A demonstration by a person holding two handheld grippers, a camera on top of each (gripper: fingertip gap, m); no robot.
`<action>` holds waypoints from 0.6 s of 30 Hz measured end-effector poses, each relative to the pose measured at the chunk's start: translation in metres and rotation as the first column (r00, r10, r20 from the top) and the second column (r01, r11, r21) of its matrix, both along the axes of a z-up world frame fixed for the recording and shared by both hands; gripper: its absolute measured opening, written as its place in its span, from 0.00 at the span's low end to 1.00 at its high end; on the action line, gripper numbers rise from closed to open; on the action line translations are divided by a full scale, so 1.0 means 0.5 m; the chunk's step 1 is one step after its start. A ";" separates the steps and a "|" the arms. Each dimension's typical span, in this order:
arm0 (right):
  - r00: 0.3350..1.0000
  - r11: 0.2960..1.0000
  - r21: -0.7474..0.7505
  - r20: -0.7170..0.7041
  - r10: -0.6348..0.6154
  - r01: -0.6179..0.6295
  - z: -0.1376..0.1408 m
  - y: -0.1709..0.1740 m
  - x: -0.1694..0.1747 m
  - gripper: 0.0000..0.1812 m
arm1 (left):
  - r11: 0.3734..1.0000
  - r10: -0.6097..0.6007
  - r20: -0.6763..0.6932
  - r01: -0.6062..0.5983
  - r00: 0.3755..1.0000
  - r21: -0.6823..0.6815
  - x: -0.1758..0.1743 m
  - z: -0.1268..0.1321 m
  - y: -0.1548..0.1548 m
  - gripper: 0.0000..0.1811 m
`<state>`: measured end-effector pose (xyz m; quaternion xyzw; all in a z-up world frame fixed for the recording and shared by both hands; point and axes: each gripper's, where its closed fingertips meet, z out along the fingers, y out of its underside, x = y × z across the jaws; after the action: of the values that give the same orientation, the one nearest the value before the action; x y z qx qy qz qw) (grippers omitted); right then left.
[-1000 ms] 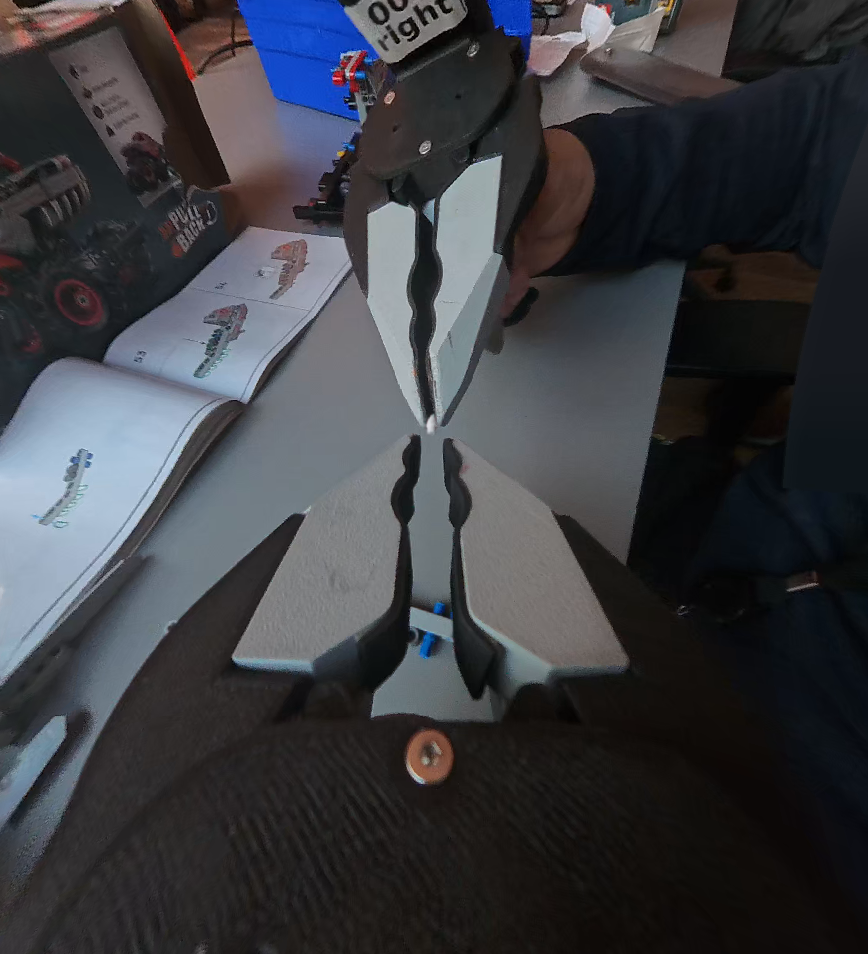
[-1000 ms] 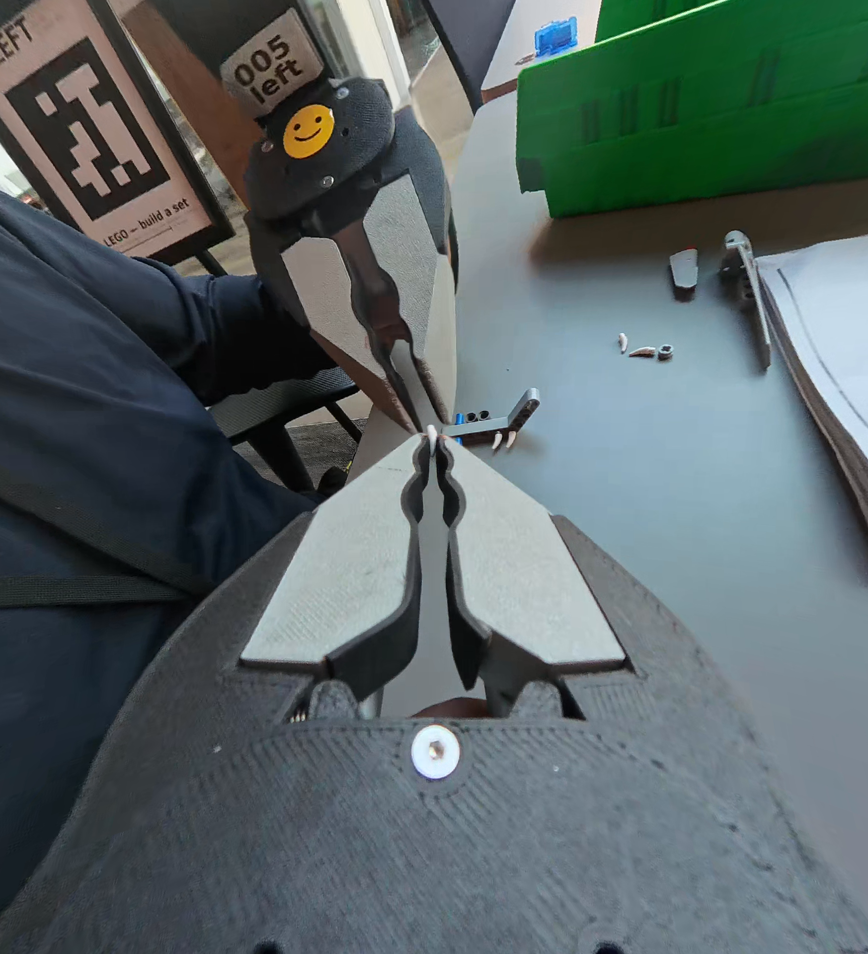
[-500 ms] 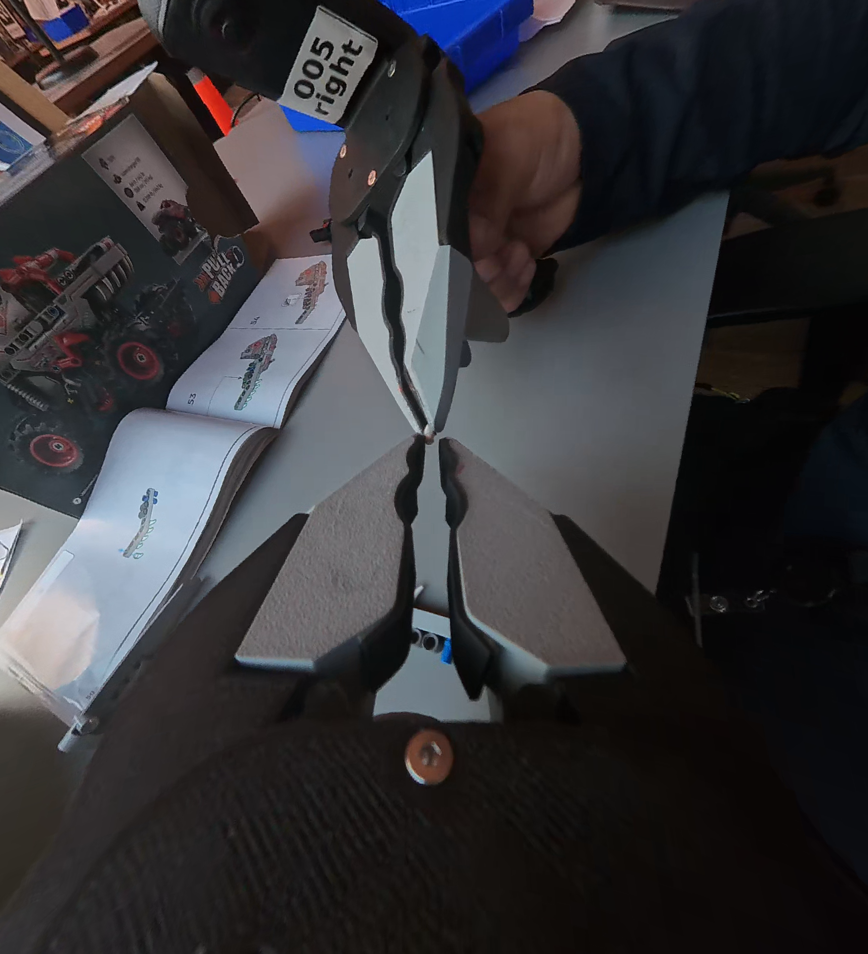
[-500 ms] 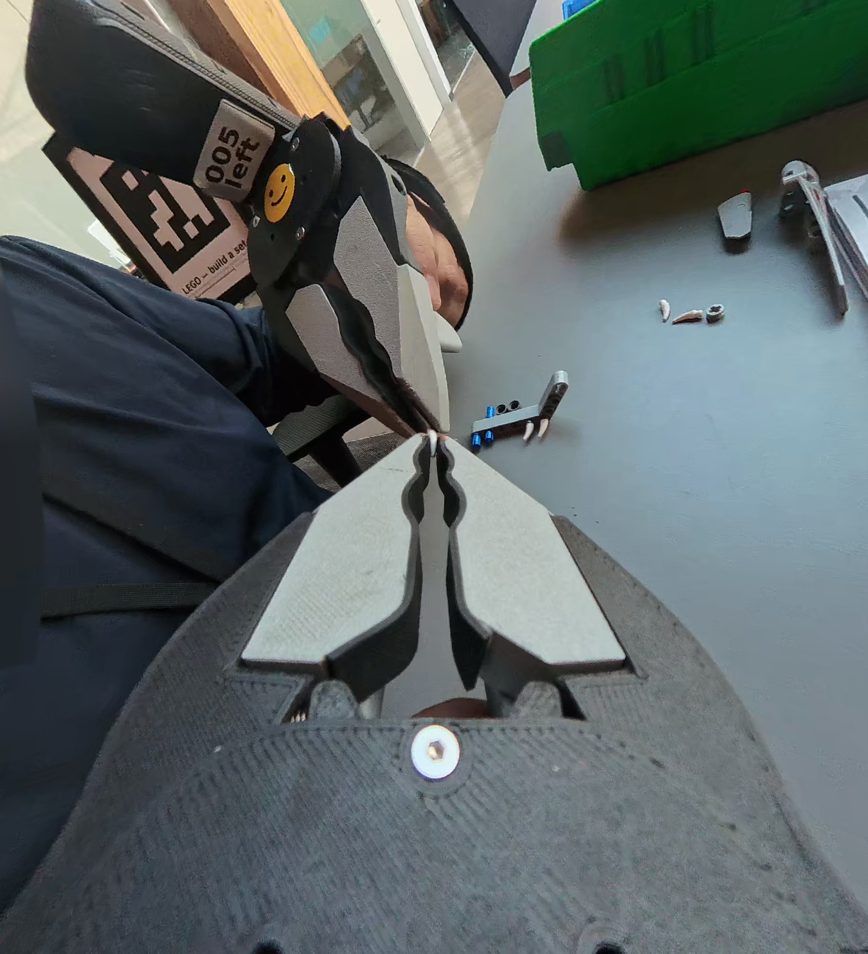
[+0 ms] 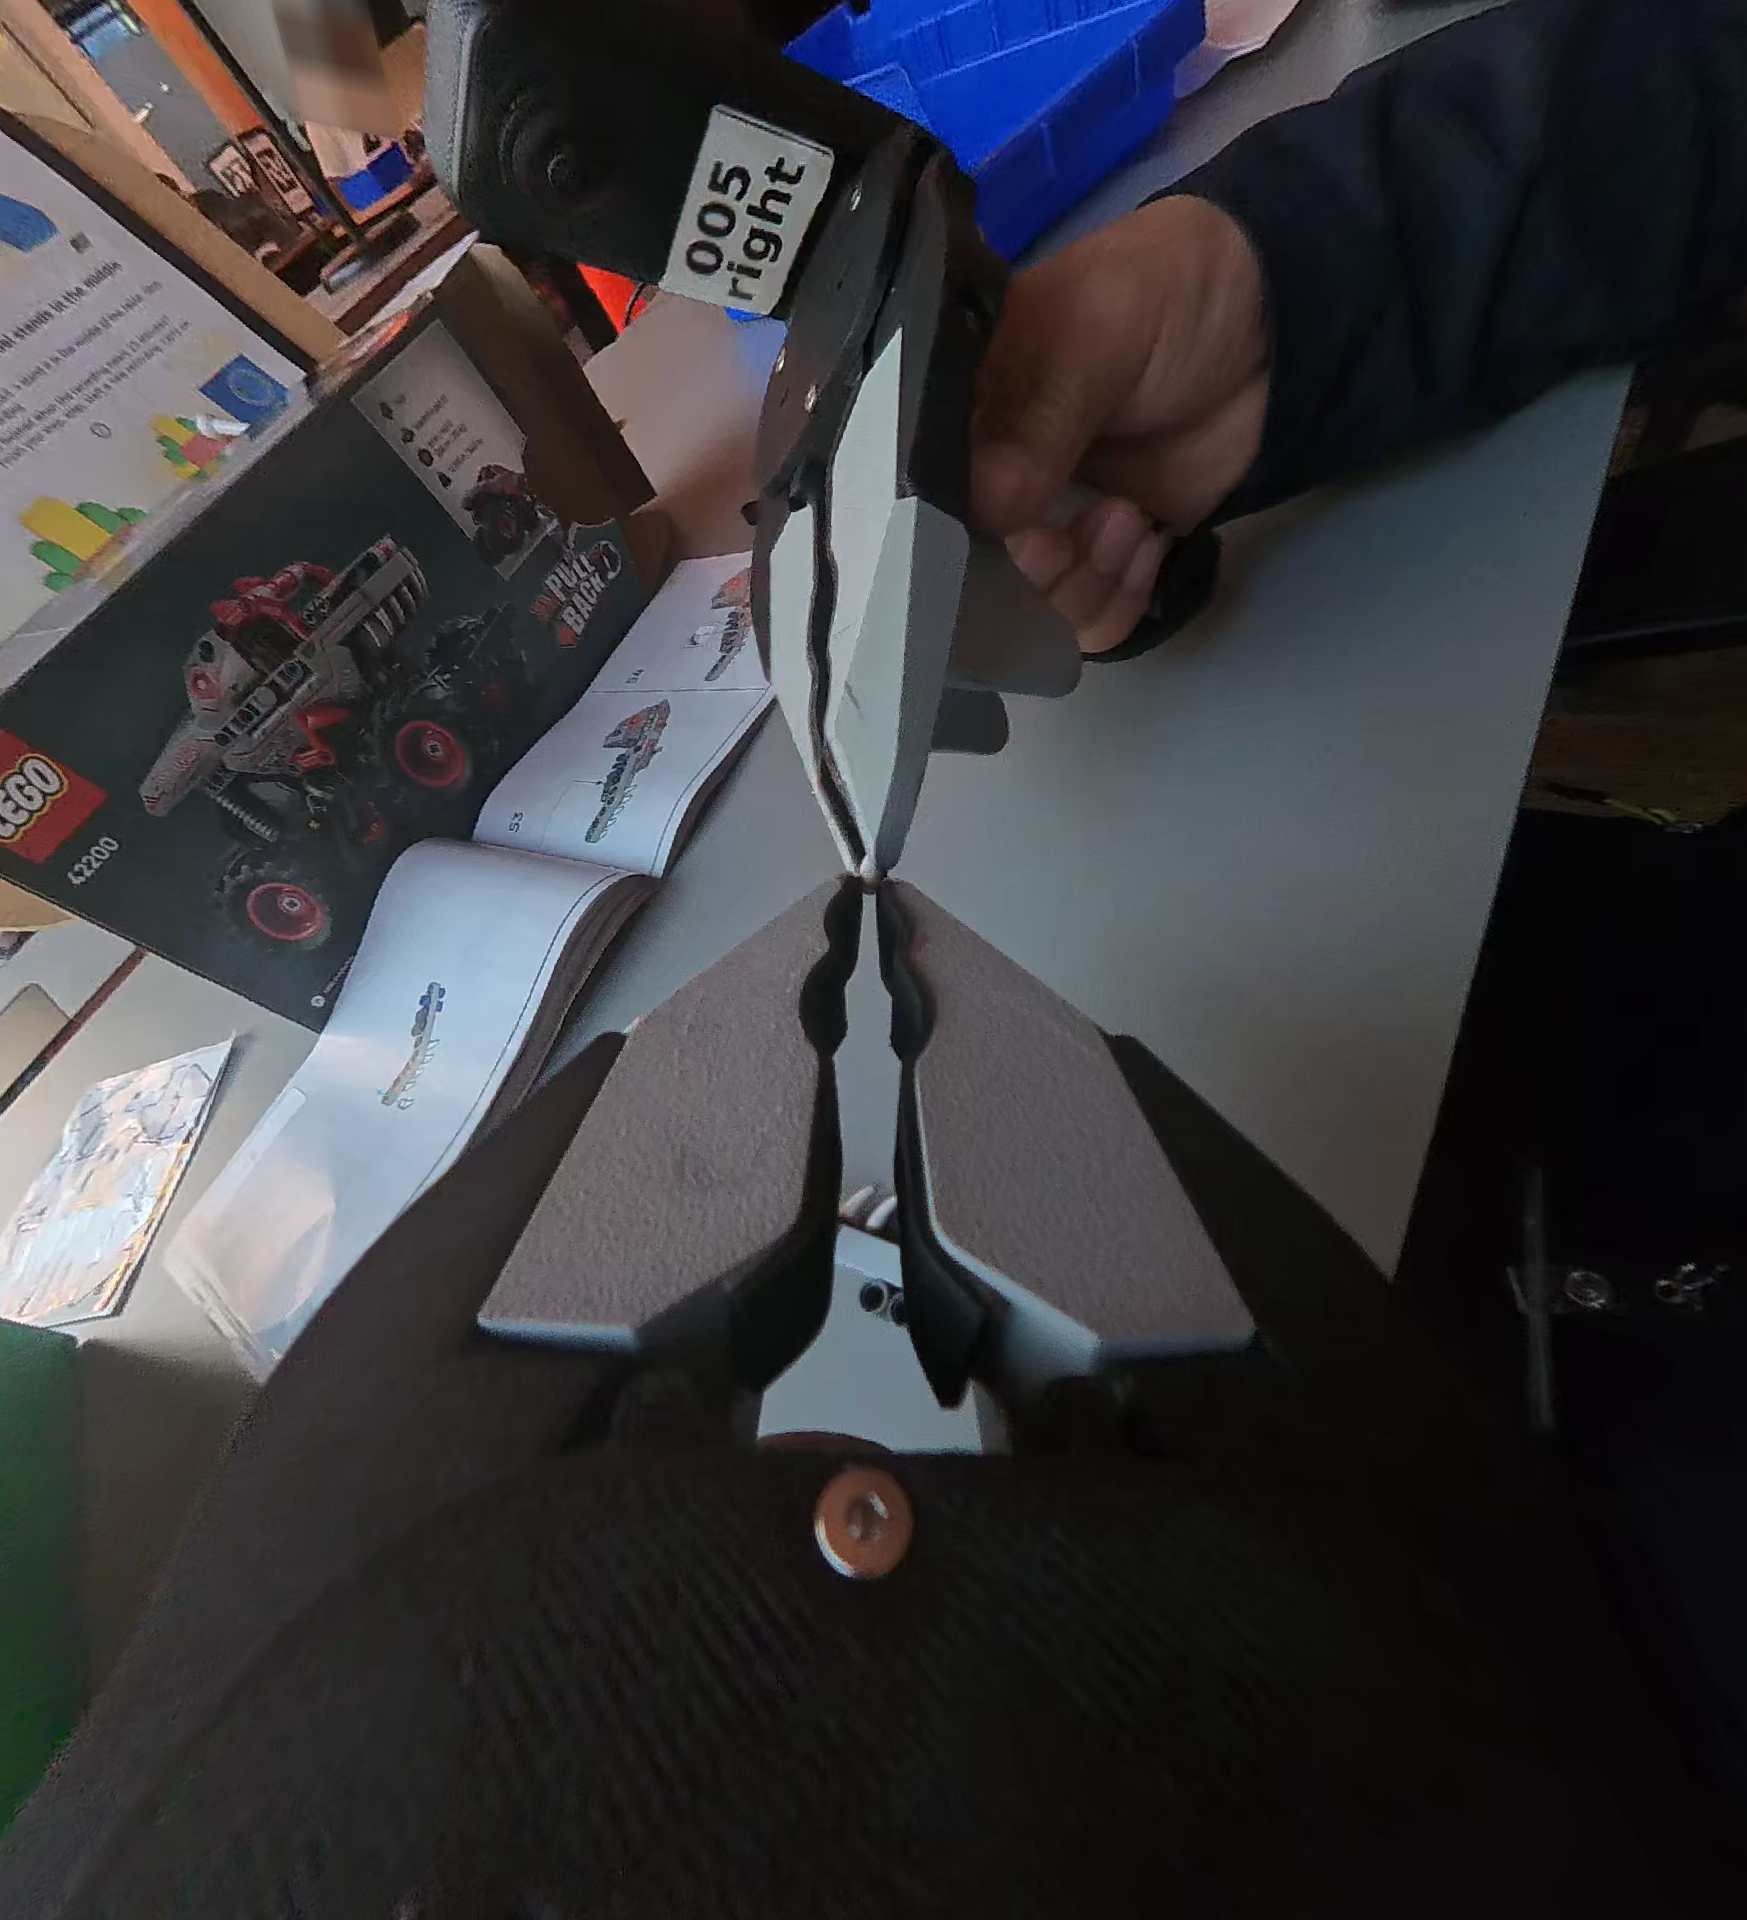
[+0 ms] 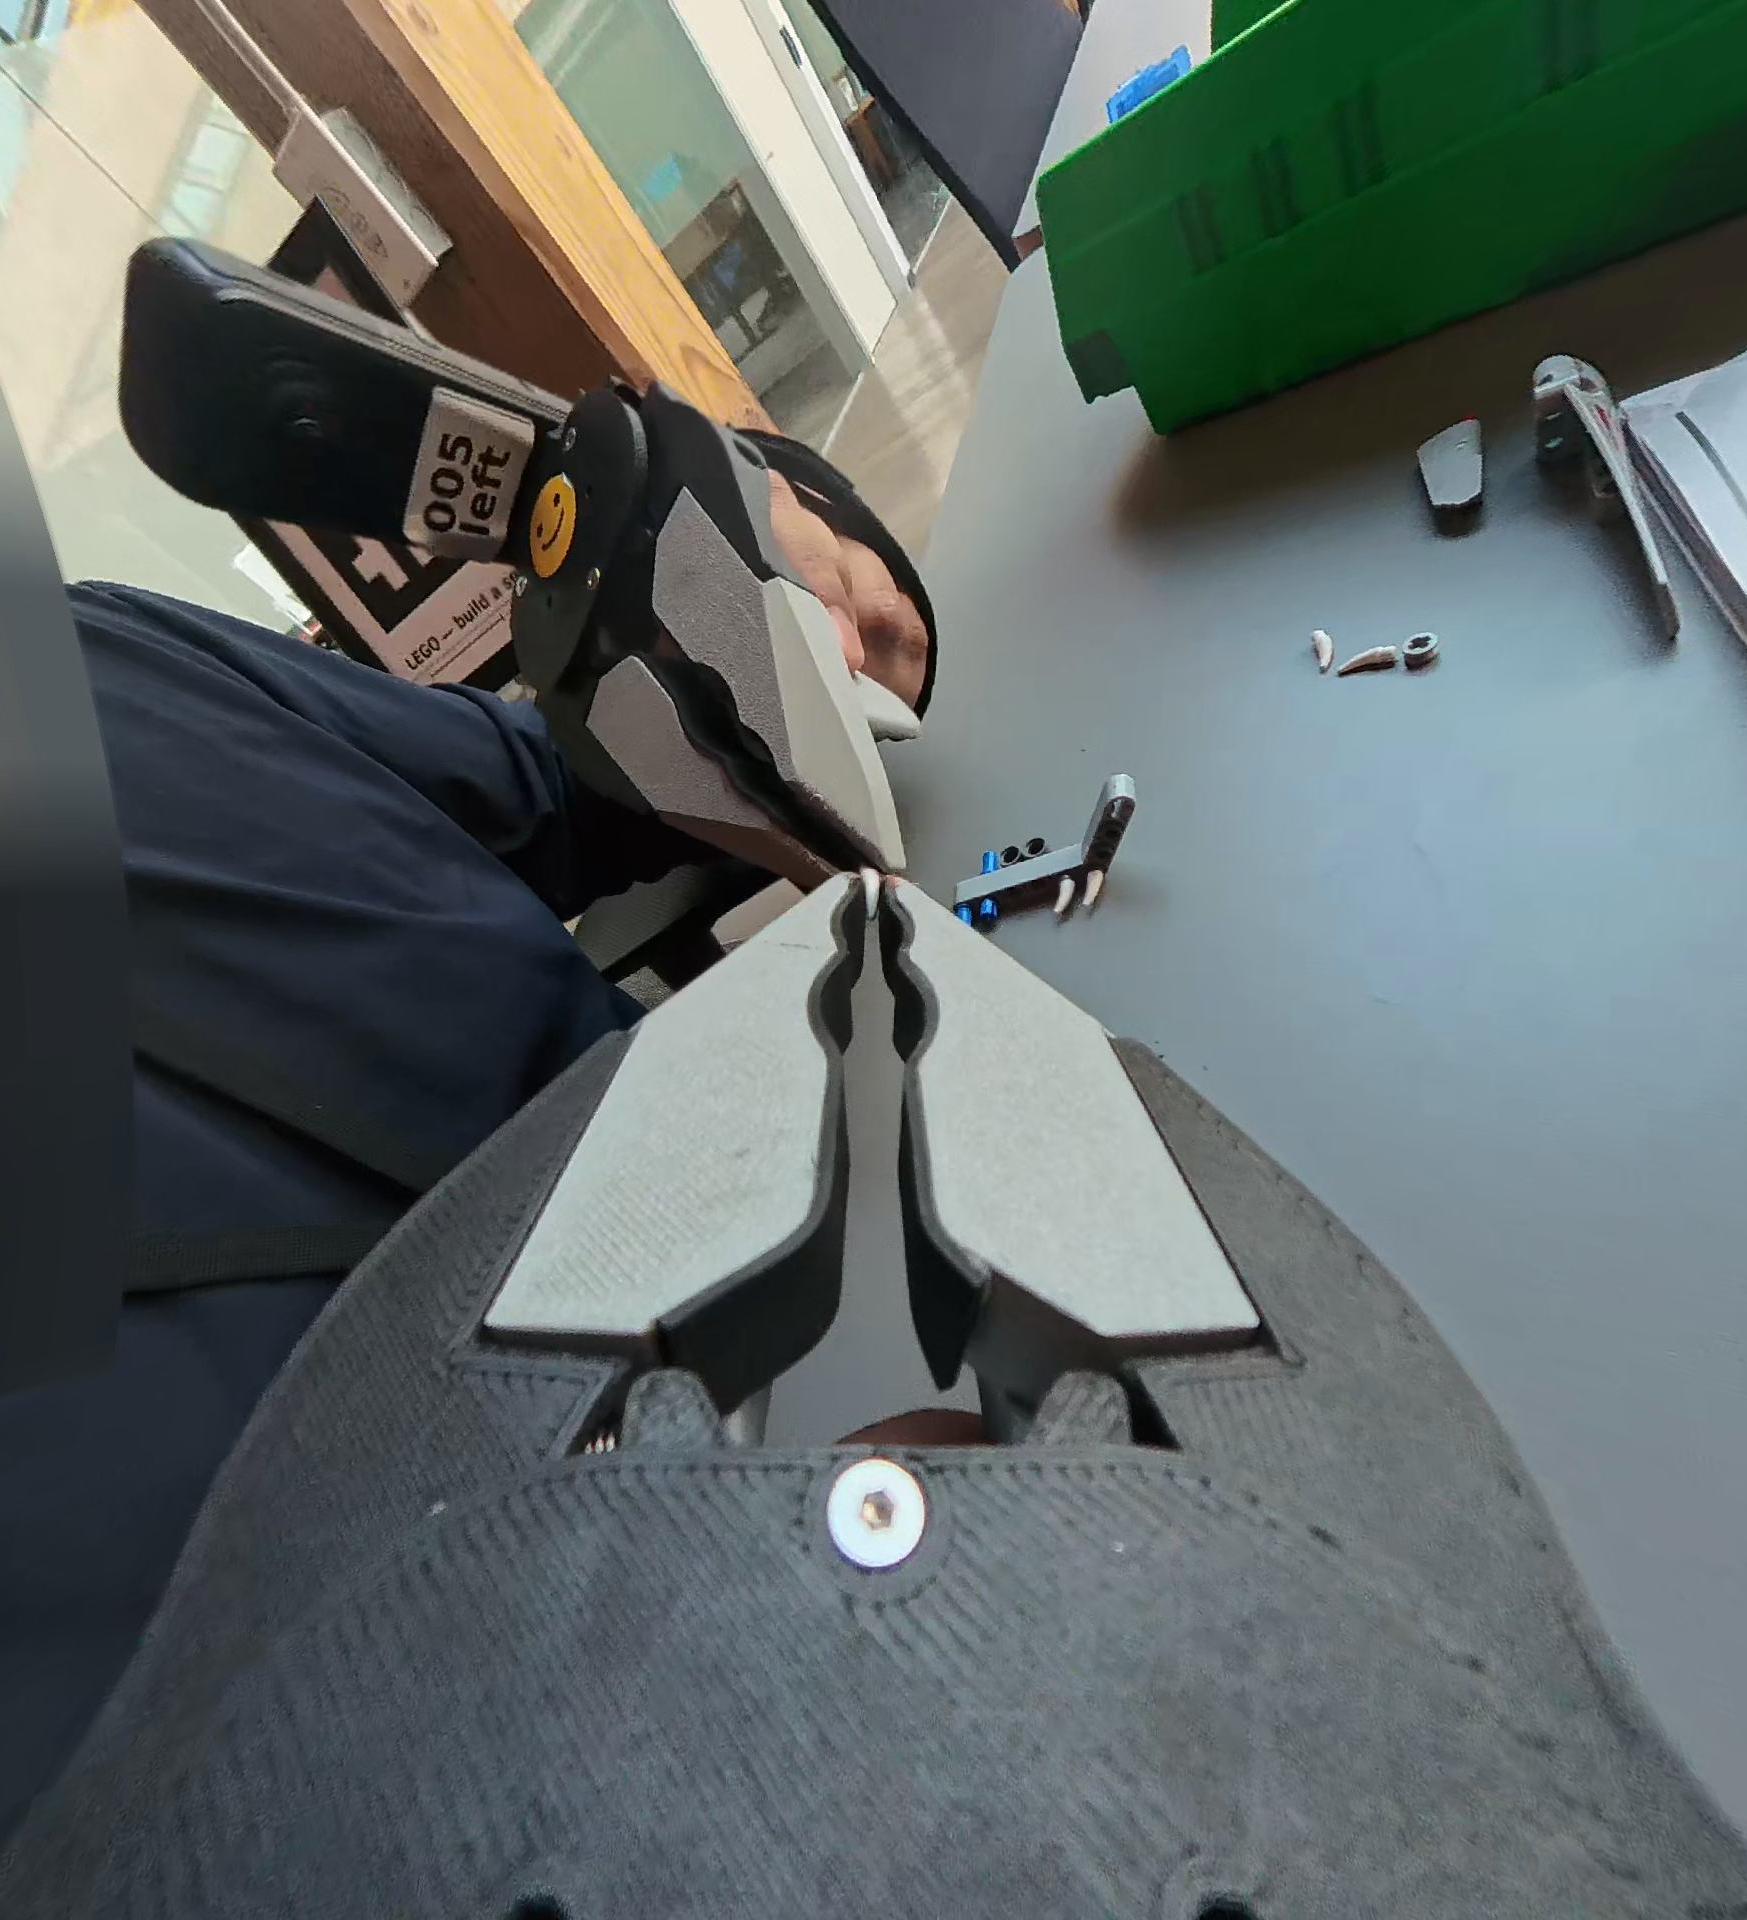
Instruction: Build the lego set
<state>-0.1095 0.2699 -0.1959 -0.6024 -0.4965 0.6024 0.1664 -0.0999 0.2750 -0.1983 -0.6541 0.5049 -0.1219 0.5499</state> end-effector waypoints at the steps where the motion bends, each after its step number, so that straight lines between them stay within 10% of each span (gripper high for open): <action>1: 1.000 1.000 0.001 0.002 -0.005 0.005 -0.001 0.001 -0.001 0.00 | 1.000 0.010 -0.008 -0.010 1.000 0.007 -0.001 -0.001 0.001 0.00; 18: 0.998 0.998 0.000 -0.010 -0.059 0.059 0.002 0.017 -0.004 0.00 | 0.993 0.090 -0.028 -0.088 0.996 0.080 -0.004 0.002 0.019 0.00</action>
<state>-0.1116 0.2786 -0.1950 -0.6137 -0.4778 0.6002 0.1867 -0.1017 0.2847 -0.1974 -0.6555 0.4882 -0.0670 0.5723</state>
